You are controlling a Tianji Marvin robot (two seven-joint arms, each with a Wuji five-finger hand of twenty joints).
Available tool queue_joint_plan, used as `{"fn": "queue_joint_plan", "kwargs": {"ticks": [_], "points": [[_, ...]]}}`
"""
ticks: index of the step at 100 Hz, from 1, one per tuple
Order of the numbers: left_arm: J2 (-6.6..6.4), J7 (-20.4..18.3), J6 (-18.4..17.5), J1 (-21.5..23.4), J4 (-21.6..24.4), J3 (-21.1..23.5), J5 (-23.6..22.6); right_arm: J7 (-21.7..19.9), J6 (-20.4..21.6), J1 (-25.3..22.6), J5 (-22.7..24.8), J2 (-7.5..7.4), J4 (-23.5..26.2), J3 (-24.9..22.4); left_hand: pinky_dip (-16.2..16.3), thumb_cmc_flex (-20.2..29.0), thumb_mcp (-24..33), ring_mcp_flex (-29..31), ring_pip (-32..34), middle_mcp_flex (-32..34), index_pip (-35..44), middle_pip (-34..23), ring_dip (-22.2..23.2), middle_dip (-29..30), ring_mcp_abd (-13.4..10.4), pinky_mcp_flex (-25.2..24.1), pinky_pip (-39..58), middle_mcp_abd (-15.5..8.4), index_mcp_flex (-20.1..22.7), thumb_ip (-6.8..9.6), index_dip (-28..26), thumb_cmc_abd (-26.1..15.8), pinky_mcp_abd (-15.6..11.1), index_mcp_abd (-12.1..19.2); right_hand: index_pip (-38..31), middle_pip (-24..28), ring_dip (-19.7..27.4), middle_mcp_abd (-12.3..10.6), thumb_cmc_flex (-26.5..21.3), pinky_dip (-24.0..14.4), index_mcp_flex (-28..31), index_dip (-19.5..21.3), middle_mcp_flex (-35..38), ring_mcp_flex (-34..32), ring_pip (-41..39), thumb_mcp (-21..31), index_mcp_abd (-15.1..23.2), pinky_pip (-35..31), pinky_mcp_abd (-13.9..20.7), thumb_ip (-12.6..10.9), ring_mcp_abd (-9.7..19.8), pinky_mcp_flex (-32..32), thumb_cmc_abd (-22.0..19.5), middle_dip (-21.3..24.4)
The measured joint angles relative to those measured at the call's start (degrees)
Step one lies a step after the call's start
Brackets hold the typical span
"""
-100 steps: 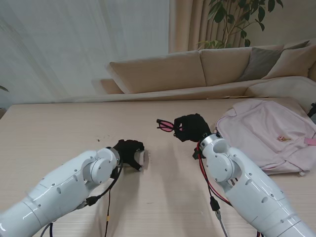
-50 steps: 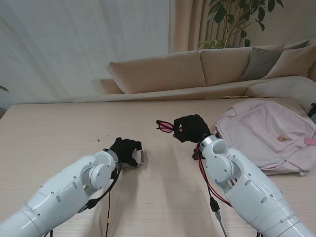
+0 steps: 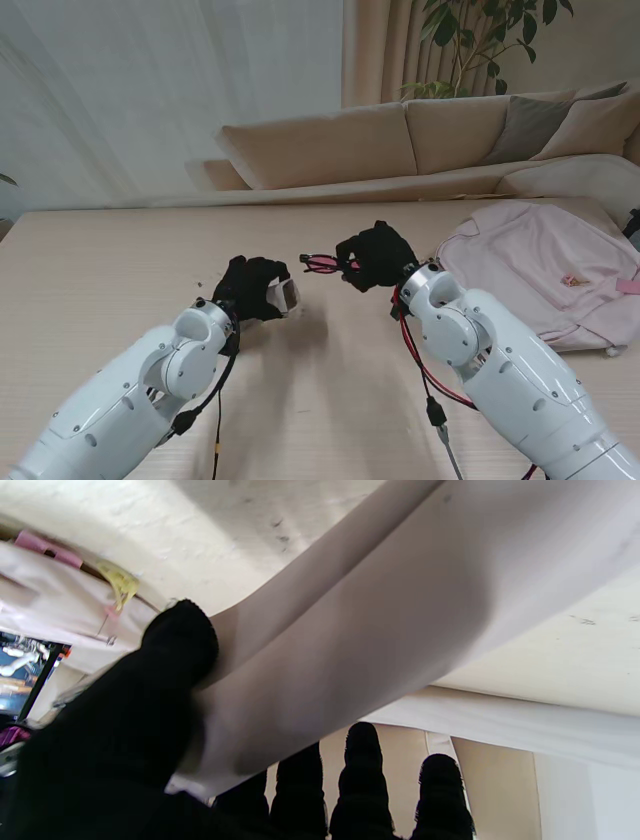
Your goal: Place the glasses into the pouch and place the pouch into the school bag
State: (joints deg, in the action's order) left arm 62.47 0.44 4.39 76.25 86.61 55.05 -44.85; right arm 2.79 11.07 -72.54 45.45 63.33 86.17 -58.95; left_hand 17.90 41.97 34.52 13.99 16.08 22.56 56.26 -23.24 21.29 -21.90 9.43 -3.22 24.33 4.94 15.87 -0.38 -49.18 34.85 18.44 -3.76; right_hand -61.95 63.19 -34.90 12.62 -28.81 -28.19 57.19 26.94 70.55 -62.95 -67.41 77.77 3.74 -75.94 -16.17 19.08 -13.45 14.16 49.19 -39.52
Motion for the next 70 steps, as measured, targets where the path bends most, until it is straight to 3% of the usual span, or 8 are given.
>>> {"fn": "queue_joint_plan", "kwargs": {"ticks": [8, 22, 37, 46, 60, 70], "points": [[0.21, 0.4, 0.1, 1.1, 1.5, 0.9, 1.2, 1.4, 3.6, 1.3, 2.5, -0.27, -0.8, 0.4, 0.0, 0.0, 0.0, 0.7, 0.0, 0.0, 0.0, 0.0, 0.0, 0.0, 0.0, 0.0, 0.2, 0.0, 0.0, 0.0, 0.0, 0.0, 0.1, 0.0, 0.0, 0.1, -0.5, -0.6, 0.0, -0.1, 0.0, 0.1, -0.1, 0.0, 0.0, 0.0, 0.7, -0.1, 0.0, 0.1, 0.6, 0.8, 0.0, -0.1], [0.71, 0.5, 0.5, 2.4, 3.1, 2.3, 5.9, 8.2, 8.6, 3.4, 11.6, -0.73, -2.4, 0.9, -0.2, 0.0, 0.0, 0.7, 0.0, 0.0, 0.0, 0.0, 0.0, 0.0, 0.0, 0.0, 0.8, 0.0, 0.0, 0.0, 0.0, 0.0, 0.7, 0.0, 0.0, 0.2, -0.6, -1.2, 0.1, -0.2, 0.0, 0.7, -0.1, 0.0, 0.0, 0.0, 1.5, -0.7, 0.2, 0.2, 1.3, 2.1, 0.0, -0.2], [0.77, -1.3, 0.5, 3.3, 4.6, 3.7, 6.7, 10.2, 12.2, 5.7, 17.5, -1.69, -3.0, 1.6, -0.7, 0.0, 0.0, 0.7, 0.0, 0.0, 0.0, 0.0, 0.0, 0.0, 0.1, 0.0, 0.8, 0.1, 0.0, 0.0, 0.0, 0.0, 0.7, 0.0, 0.1, 0.2, -0.6, -2.2, 1.0, -0.2, 0.0, 0.8, -0.1, 0.0, 0.0, -0.1, 3.1, -0.7, 0.2, 0.2, 2.3, 3.5, -0.1, -0.5], [0.73, -2.3, 0.5, 3.5, 5.1, 4.1, 8.8, 12.7, 13.9, 7.4, 21.9, -2.46, -3.6, 2.5, -0.8, 0.0, 0.0, 0.7, 0.0, 0.0, 0.0, 0.0, 0.0, 0.0, 0.2, 0.0, 0.8, 0.1, 0.0, 0.0, 0.0, 0.0, 0.7, 0.0, 0.1, 0.3, -0.6, -3.1, 1.8, -0.2, -0.1, 0.8, -0.1, 0.0, 0.0, -0.1, 4.3, -0.7, 0.2, 0.2, 3.3, 4.2, -0.6, -0.6], [0.71, -2.3, 0.5, 3.4, 5.3, 4.1, 8.5, 15.0, 15.3, 9.6, 23.8, -3.43, -4.4, 4.4, -0.9, 0.0, 0.0, 0.6, 0.0, 0.0, 0.0, 0.0, 0.0, 0.0, 0.6, 0.0, 0.8, 0.1, 0.0, 0.0, 0.0, -0.1, 0.8, 0.0, 0.1, 0.6, -0.6, -3.6, 1.8, -0.2, -0.1, 0.9, -0.2, 0.0, 0.0, -0.1, 4.8, -0.7, 0.2, 0.3, 3.8, 5.0, -0.6, -0.6], [0.69, -2.9, 0.8, 3.2, 5.7, 4.0, 8.8, 19.2, 15.4, 11.0, 28.0, -4.01, -5.2, 6.2, -0.9, 0.0, 0.0, 0.6, 0.0, 0.0, 0.0, 0.0, 0.0, 0.0, 0.8, 0.0, 0.8, 0.1, 0.0, 0.0, 0.0, -0.1, 1.2, 0.0, 0.1, 0.7, -0.7, -4.2, 2.4, -0.2, -0.1, 1.4, -0.2, 0.0, 0.0, -0.1, 5.7, -0.7, 0.2, 0.3, 4.4, 5.6, -0.7, -0.6]]}}
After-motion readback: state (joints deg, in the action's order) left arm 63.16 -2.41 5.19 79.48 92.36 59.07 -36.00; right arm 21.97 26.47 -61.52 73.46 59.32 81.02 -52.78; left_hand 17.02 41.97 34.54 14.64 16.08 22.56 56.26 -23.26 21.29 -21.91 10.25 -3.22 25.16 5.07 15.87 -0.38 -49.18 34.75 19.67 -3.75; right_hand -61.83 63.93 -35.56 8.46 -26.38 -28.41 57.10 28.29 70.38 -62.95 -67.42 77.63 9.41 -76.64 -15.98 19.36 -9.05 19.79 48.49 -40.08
